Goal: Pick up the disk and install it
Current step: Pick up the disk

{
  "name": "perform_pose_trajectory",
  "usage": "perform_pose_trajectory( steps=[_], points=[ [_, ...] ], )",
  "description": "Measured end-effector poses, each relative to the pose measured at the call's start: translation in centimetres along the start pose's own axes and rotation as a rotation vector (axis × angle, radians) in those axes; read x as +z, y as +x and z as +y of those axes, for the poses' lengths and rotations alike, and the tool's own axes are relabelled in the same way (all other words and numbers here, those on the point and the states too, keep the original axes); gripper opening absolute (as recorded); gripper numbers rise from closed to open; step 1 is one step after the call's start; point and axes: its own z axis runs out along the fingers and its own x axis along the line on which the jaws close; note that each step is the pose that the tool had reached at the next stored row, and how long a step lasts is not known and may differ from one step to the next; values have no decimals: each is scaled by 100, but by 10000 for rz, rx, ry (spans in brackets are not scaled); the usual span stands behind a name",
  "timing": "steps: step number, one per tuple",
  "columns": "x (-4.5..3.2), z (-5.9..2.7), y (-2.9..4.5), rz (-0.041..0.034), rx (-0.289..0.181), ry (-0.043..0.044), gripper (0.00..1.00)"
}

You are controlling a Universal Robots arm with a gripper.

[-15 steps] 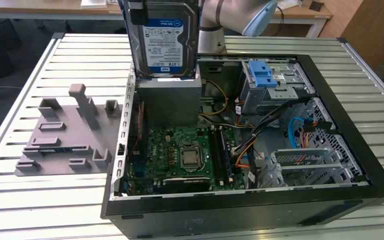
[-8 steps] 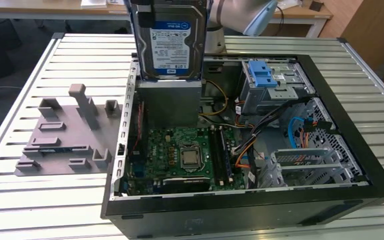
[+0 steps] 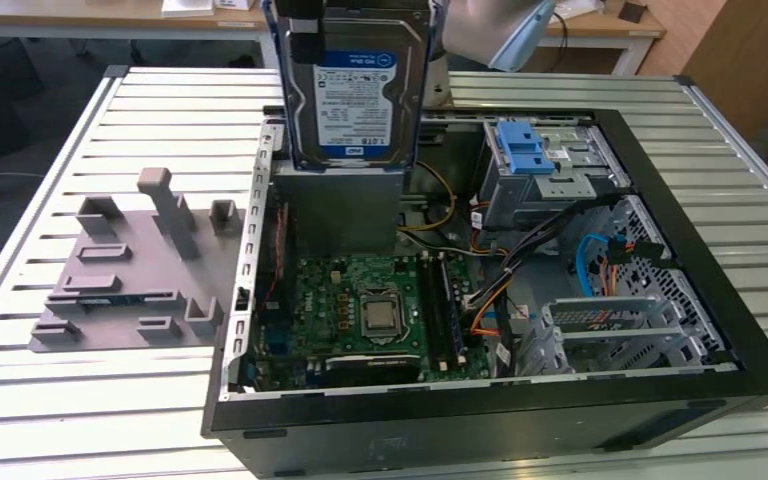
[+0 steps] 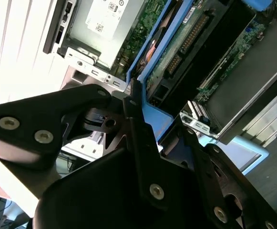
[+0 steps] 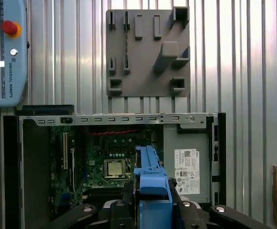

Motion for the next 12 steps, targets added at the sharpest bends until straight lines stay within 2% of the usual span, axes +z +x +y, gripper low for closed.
perform_pose_trajectory(
  steps=[12],
  points=[
    [3, -149, 73, 1, 0, -5, 36]
  ],
)
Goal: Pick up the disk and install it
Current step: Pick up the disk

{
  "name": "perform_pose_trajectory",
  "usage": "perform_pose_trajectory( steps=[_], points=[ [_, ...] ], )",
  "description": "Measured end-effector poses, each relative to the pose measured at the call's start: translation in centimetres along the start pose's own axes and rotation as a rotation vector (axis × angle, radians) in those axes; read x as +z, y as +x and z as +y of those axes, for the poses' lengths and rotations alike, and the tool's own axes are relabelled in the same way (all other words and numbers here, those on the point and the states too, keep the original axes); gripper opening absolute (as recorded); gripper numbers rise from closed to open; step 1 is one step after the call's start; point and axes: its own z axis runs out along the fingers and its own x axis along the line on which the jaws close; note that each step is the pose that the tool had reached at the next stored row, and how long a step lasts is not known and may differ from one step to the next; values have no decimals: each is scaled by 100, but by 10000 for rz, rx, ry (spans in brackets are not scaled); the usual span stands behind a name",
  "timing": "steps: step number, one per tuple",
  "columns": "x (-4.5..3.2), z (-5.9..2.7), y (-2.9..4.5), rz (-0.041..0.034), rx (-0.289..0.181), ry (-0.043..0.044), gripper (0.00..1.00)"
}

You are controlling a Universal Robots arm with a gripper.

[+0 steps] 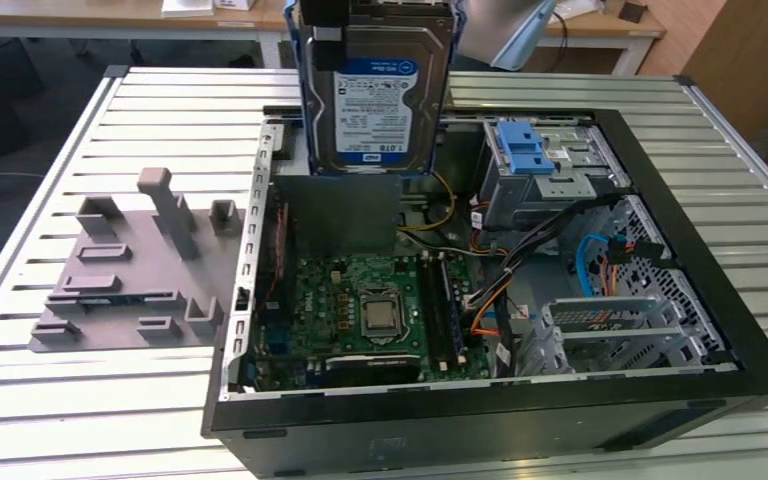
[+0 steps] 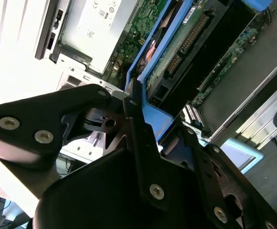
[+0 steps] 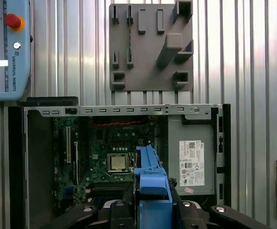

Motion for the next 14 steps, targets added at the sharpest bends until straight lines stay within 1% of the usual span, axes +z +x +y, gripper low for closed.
perform_pose_trajectory(
  steps=[14],
  points=[
    [4, -171, 57, 0, 0, 0, 36]
  ],
)
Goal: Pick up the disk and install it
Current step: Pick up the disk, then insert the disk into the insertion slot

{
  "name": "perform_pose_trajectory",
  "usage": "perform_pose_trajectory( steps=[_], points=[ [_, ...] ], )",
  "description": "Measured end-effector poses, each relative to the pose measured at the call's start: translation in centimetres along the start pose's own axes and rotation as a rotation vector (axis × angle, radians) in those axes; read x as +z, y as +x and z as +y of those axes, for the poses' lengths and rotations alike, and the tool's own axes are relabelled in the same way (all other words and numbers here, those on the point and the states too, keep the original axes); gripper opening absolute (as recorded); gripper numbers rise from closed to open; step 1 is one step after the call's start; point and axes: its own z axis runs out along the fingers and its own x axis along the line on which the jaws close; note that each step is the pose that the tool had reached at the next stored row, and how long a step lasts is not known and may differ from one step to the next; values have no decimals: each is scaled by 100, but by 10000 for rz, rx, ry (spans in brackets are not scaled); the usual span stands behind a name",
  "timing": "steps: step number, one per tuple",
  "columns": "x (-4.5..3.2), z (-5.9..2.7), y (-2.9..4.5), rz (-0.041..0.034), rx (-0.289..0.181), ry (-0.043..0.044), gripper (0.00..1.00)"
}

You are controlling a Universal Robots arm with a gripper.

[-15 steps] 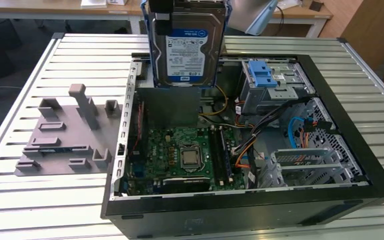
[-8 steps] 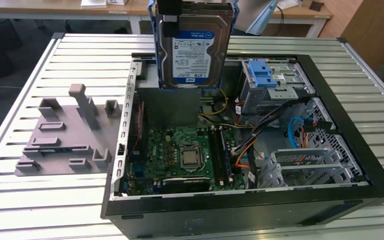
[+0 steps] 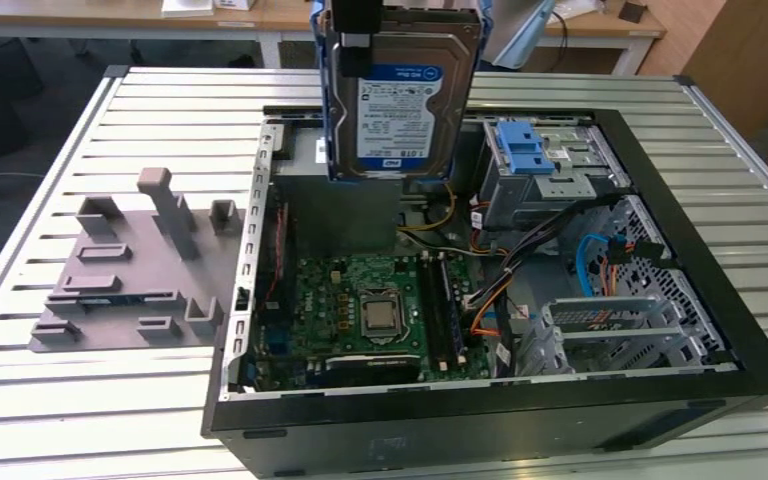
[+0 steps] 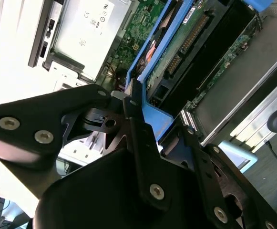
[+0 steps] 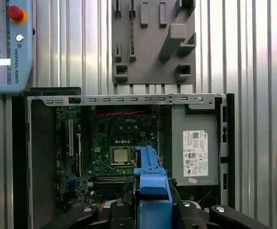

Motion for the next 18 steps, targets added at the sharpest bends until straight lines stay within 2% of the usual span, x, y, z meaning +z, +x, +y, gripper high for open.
perform_pose_trajectory(
  steps=[18],
  points=[
    [0, -180, 38, 1, -1, 0, 36]
  ],
)
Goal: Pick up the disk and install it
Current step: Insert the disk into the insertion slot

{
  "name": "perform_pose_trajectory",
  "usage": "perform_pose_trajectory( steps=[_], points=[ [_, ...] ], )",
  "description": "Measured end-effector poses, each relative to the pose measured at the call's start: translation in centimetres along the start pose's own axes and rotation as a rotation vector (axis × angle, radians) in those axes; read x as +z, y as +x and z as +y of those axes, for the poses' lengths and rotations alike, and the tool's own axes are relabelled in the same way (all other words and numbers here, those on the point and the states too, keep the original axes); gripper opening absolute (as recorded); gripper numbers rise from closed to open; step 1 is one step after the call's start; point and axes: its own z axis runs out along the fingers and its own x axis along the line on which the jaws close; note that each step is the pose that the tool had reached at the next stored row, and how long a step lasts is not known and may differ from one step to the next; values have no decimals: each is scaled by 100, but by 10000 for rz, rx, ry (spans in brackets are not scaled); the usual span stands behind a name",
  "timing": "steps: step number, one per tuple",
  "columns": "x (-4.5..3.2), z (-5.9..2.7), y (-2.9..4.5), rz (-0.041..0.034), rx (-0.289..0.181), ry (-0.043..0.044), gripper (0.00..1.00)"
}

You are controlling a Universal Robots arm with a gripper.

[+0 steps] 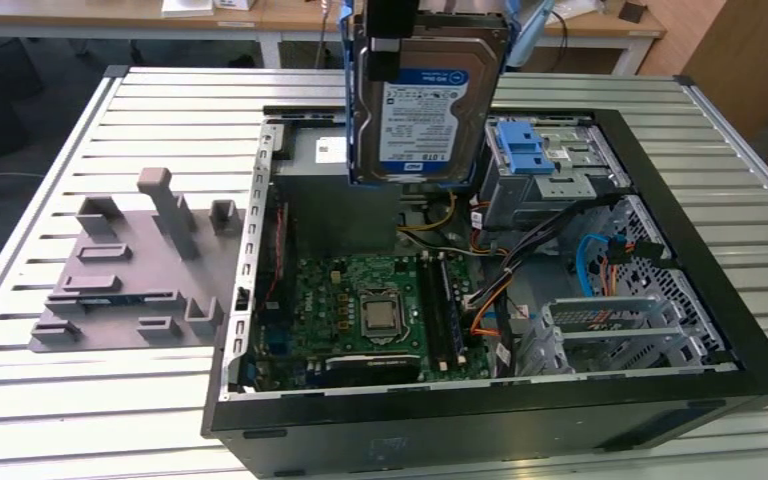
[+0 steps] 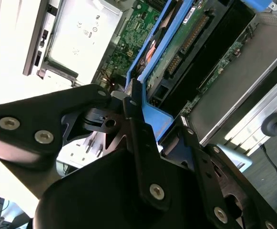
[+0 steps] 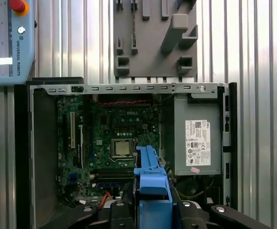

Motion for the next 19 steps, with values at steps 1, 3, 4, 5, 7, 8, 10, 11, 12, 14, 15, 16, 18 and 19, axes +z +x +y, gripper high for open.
perform_pose_trajectory(
  steps=[1, 3, 4, 5, 7, 8, 10, 11, 12, 14, 15, 16, 18, 19],
  points=[
    [0, -10, 2, 0, 0, 0, 36],
    [1, -31, 7, -2, 0, 1, 36],
    [0, -42, 10, -1, 0, 0, 36],
    [0, -54, 13, 0, 0, 0, 36],
    [0, -77, 17, 0, 0, 0, 36],
    [0, -86, 19, -1, 0, 1, 36],
    [1, -106, 24, -2, 0, 1, 36],
    [0, -117, 25, -1, 0, 1, 36],
    [0, -128, 28, -1, 0, 0, 36],
    [0, -153, 31, -1, 0, 0, 36],
    [0, -166, 33, -1, 0, 0, 36],
    [0, -180, 36, 0, 0, 0, 36],
    [1, -207, 41, -1, 0, 1, 36],
    [1, -220, 43, -2, 0, 1, 36]
  ],
)
